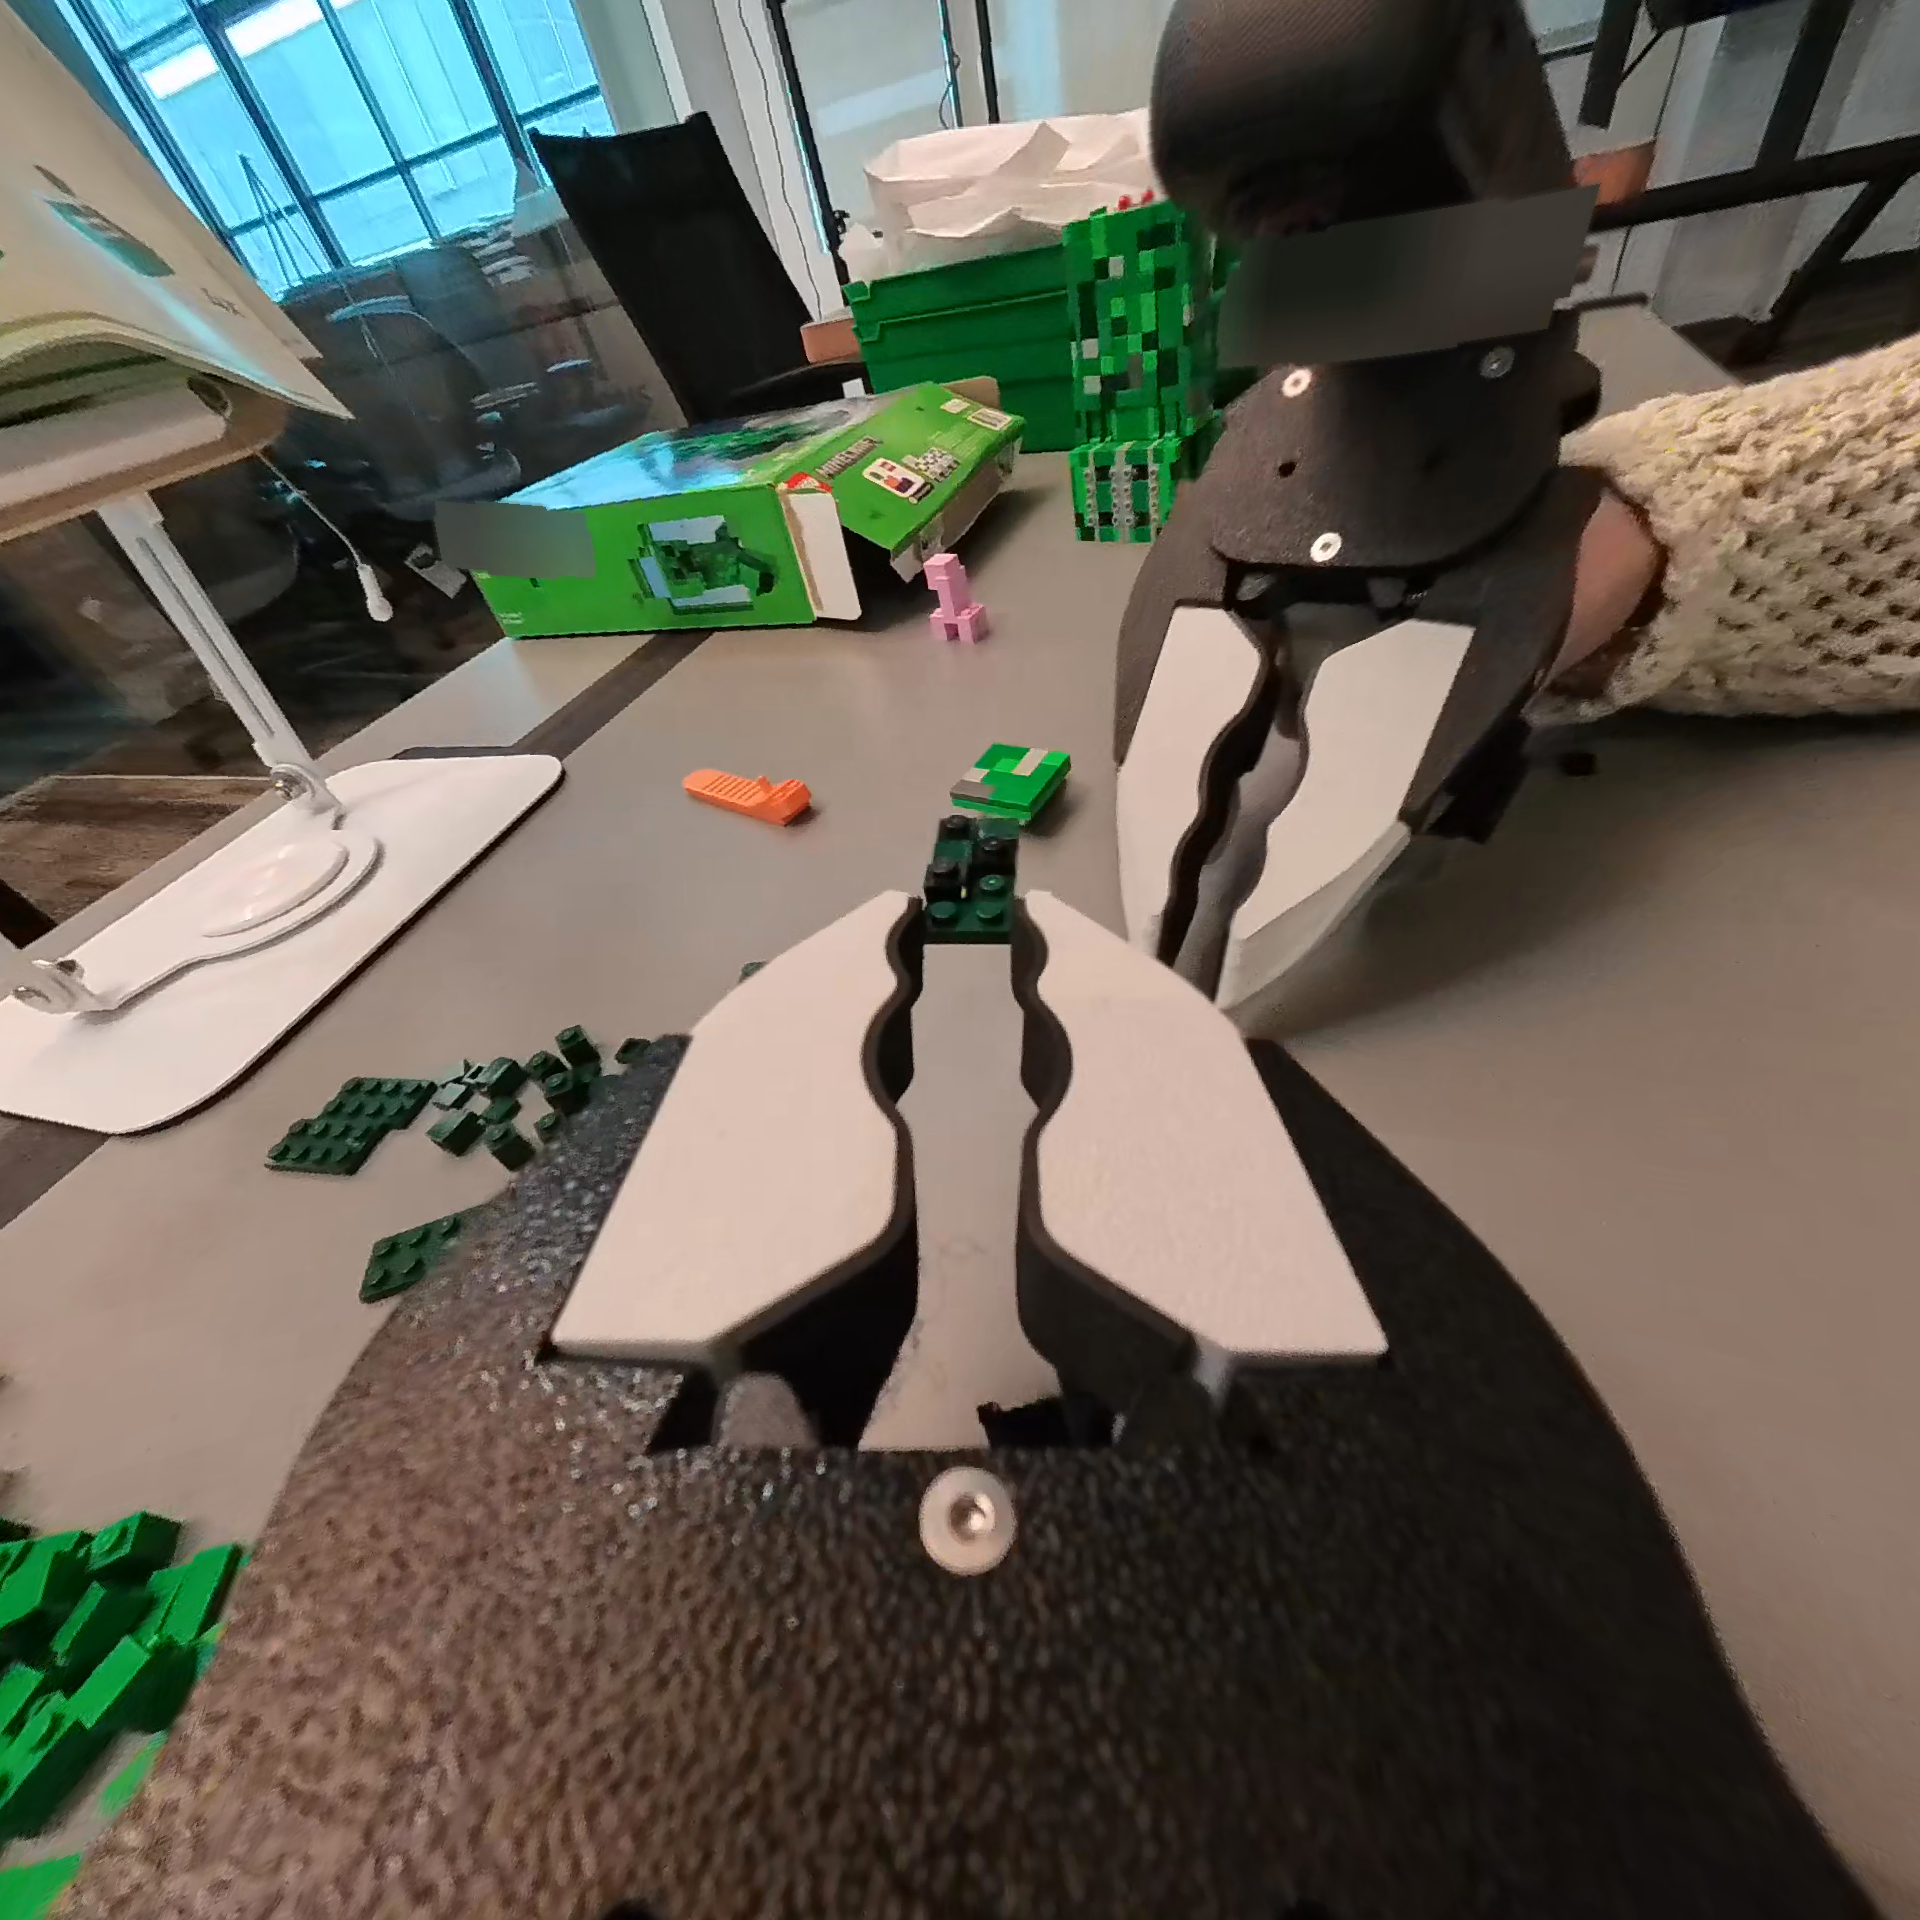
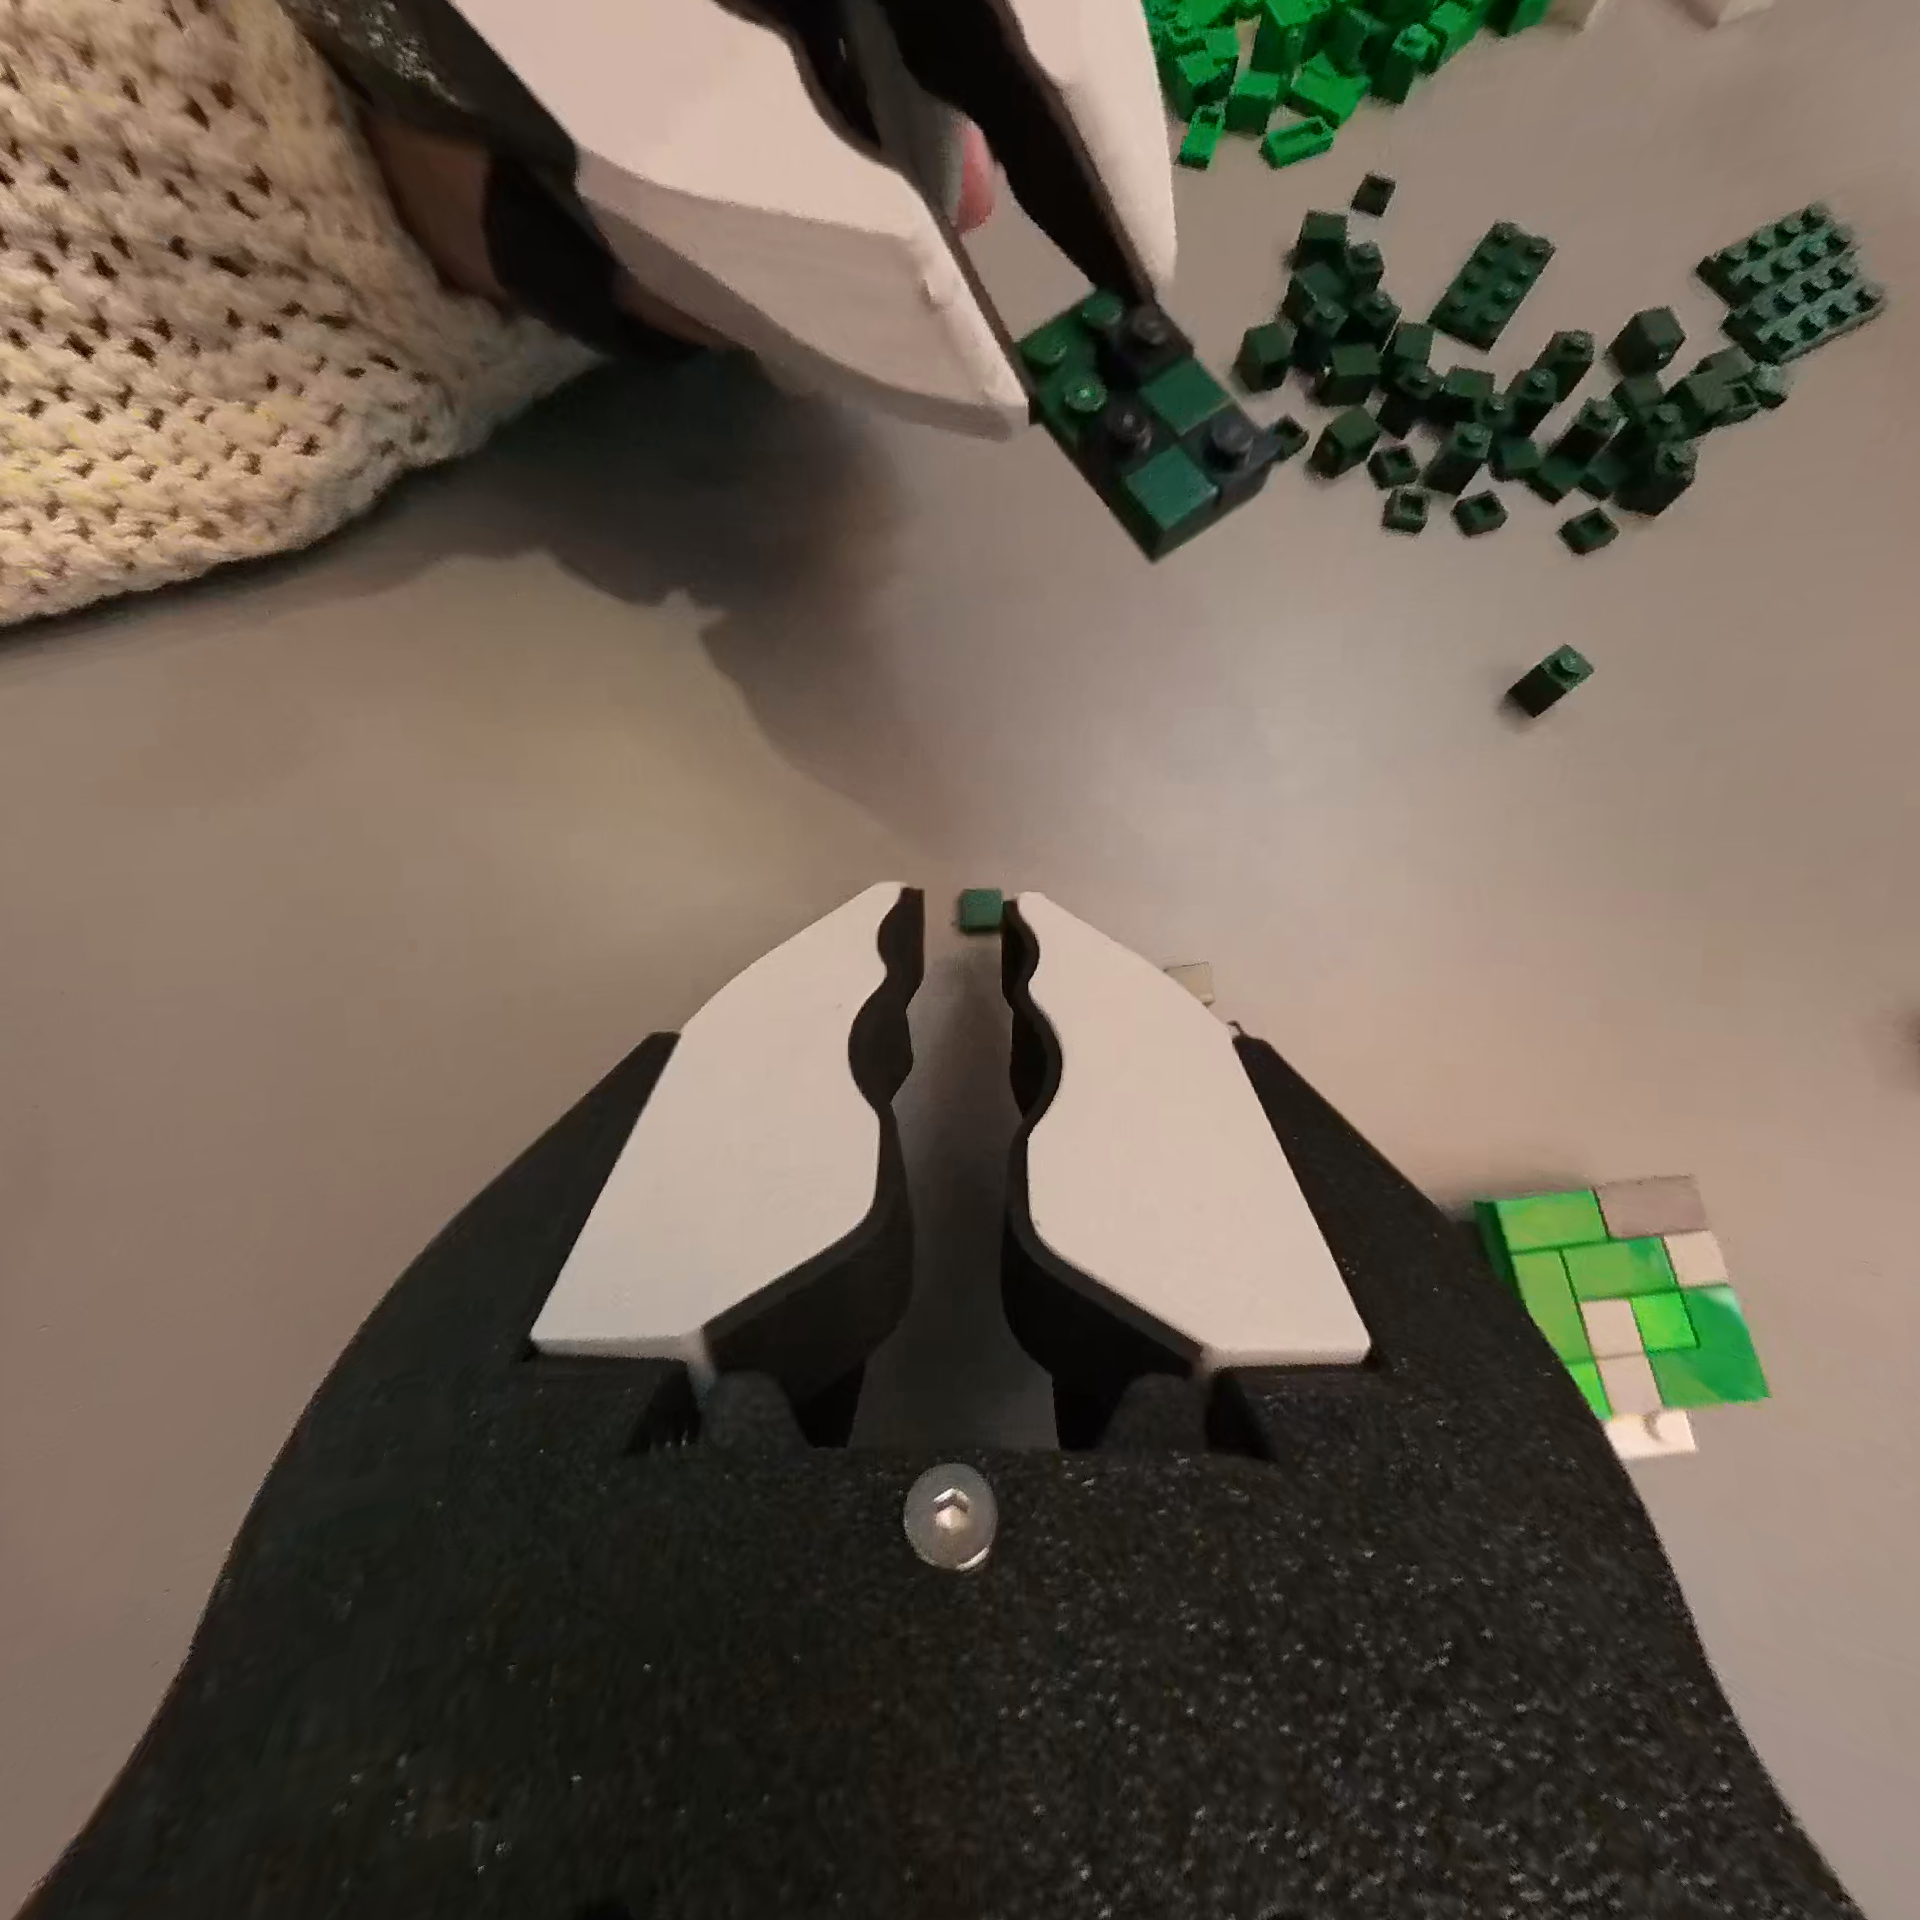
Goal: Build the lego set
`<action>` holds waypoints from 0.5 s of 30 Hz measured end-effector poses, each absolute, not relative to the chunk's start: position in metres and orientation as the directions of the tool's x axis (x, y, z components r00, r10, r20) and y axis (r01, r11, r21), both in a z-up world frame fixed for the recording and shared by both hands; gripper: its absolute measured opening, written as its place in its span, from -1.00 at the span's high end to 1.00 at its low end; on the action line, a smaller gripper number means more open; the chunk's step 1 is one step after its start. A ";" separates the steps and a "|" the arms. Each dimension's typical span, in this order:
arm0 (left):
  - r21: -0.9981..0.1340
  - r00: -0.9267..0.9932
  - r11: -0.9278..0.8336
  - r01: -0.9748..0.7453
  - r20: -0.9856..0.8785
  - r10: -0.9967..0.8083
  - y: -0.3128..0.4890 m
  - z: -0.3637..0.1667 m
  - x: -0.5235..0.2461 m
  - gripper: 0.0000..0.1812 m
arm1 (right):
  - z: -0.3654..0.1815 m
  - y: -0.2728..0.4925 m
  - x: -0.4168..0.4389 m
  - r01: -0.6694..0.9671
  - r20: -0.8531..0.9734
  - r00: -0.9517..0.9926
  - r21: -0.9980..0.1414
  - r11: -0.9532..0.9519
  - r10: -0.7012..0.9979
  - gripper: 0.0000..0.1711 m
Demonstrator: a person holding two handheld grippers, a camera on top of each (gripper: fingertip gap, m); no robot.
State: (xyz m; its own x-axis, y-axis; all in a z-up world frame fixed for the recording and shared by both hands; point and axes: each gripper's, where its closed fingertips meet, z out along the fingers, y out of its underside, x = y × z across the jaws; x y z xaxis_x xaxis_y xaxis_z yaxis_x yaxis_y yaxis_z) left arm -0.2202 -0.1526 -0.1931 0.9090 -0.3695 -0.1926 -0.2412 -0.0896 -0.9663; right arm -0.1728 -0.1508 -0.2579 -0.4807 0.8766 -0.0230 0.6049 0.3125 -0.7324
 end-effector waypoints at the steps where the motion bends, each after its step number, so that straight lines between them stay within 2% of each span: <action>1: -0.967 0.909 -0.090 -0.239 -0.190 -0.371 -0.153 -0.193 -0.220 0.83 | -0.261 -0.150 -0.174 0.616 -0.020 -0.476 -0.721 0.317 0.879 0.84; 4: -0.967 0.907 -0.090 -0.238 -0.188 -0.377 -0.152 -0.194 -0.219 0.83 | -0.268 -0.149 -0.174 0.645 0.012 -0.476 -0.675 0.358 0.879 0.82; 8: -0.966 0.904 -0.095 -0.241 -0.187 -0.386 -0.152 -0.195 -0.217 0.83 | -0.269 -0.150 -0.178 0.641 0.032 -0.470 -0.675 0.366 0.882 0.83; 15: -0.968 0.902 -0.089 -0.235 -0.183 -0.390 -0.152 -0.193 -0.216 0.83 | -0.257 -0.153 -0.172 0.642 -0.036 -0.470 -0.700 0.313 0.882 1.00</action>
State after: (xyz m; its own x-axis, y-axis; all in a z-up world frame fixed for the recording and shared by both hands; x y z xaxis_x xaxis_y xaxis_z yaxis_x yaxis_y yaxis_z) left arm -0.2157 -0.1522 -0.1933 0.9023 -0.3902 -0.1834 -0.2351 -0.0888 -0.9679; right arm -0.1716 -0.1526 -0.2566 -0.4698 0.8820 -0.0357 0.6416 0.3134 -0.7001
